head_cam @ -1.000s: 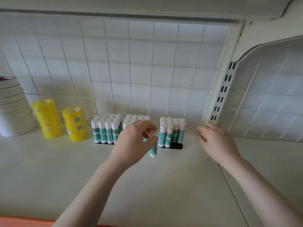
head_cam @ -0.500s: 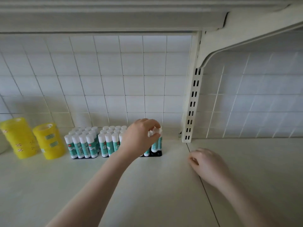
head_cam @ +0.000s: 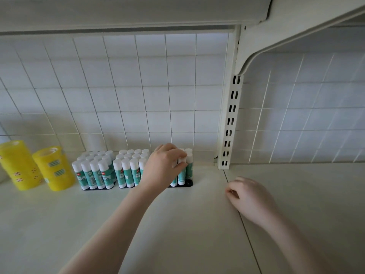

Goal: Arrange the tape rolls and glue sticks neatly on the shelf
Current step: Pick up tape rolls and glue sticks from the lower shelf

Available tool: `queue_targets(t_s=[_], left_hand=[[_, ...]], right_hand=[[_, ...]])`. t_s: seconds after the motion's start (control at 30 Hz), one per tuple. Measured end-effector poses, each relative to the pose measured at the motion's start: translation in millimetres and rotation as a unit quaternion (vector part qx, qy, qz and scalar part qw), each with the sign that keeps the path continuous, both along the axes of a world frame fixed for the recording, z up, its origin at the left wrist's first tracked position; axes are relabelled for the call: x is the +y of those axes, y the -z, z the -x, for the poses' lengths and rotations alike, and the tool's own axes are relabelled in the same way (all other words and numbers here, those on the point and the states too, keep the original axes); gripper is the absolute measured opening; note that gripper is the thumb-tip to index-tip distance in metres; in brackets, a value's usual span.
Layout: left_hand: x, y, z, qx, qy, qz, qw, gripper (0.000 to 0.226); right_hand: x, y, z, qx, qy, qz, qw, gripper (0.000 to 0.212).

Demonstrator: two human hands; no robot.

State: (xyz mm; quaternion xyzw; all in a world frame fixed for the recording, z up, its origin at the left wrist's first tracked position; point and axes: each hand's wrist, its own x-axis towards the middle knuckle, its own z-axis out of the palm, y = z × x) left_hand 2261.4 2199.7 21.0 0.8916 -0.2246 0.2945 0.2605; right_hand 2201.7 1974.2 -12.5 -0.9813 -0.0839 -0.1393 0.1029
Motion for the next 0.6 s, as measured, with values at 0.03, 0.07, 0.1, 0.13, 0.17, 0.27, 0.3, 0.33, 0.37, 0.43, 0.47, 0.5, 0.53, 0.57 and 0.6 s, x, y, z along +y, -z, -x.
queue_targets(t_s=[0.03,0.07,0.1,0.13,0.17,0.27,0.3,0.33,0.37,0.43,0.47,0.5,0.53,0.57,0.6], left_hand=[[0.4,1.7,0.0,-0.006,0.001,-0.001,1.0,0.016],[0.6,3.2,0.0,-0.015,0.001,-0.005,1.0,0.014],[0.3,3.9,0.2,-0.022,0.0,-0.009,1.0,0.014],[-0.1,4.4,-0.1,-0.027,-0.001,-0.011,1.0,0.014],[-0.9,4.6,-0.5,-0.031,-0.001,-0.012,0.999,0.014],[-2.2,5.5,-2.2,-0.033,-0.001,-0.008,0.999,0.011],[-2.0,6.1,-2.6,-0.032,0.0,-0.008,0.999,0.01],[-1.6,6.9,-3.1,-0.031,0.0,-0.007,0.999,0.009],[-1.2,7.6,-3.6,-0.032,0.0,-0.007,0.999,0.009],[-0.6,8.9,-4.6,-0.032,0.004,-0.004,0.999,0.01],[-0.3,9.1,-5.3,-0.033,0.008,-0.001,0.999,0.011],[0.2,9.2,-5.4,-0.033,0.012,0.001,0.999,0.011],[0.8,9.2,-5.3,-0.032,0.014,0.001,0.999,0.012],[1.6,9.1,-5.1,-0.033,0.017,-0.001,0.999,0.012],[2.5,9.1,-5.0,-0.035,0.021,-0.006,0.999,0.013]], right_hand=[[0.0,-0.1,0.0,0.0,-0.001,-0.001,1.0,0.018],[0.1,0.0,-0.2,0.002,-0.002,0.0,1.0,0.018],[0.2,0.1,-0.2,0.004,-0.003,0.0,1.0,0.018],[0.3,0.0,-0.2,0.005,-0.003,0.001,1.0,0.019],[0.4,-0.2,-0.2,0.005,-0.004,0.001,1.0,0.019],[1.2,-0.6,0.7,0.006,-0.004,-0.003,1.0,0.018],[1.3,-0.6,1.2,0.006,-0.004,-0.005,1.0,0.018],[1.7,-0.6,1.3,0.007,-0.005,-0.006,1.0,0.017],[2.2,-0.9,1.2,0.007,-0.006,-0.007,1.0,0.017],[2.6,-1.1,1.7,0.008,-0.008,-0.01,1.0,0.018],[2.7,-1.1,1.6,0.009,-0.009,-0.01,1.0,0.018],[3.0,-1.2,2.1,0.01,-0.01,-0.01,1.0,0.018],[3.1,-1.1,2.7,0.012,-0.009,-0.011,1.0,0.018],[3.1,-1.1,3.6,0.011,-0.008,-0.012,1.0,0.018],[2.9,-0.9,4.1,0.01,-0.007,-0.013,1.0,0.018]])
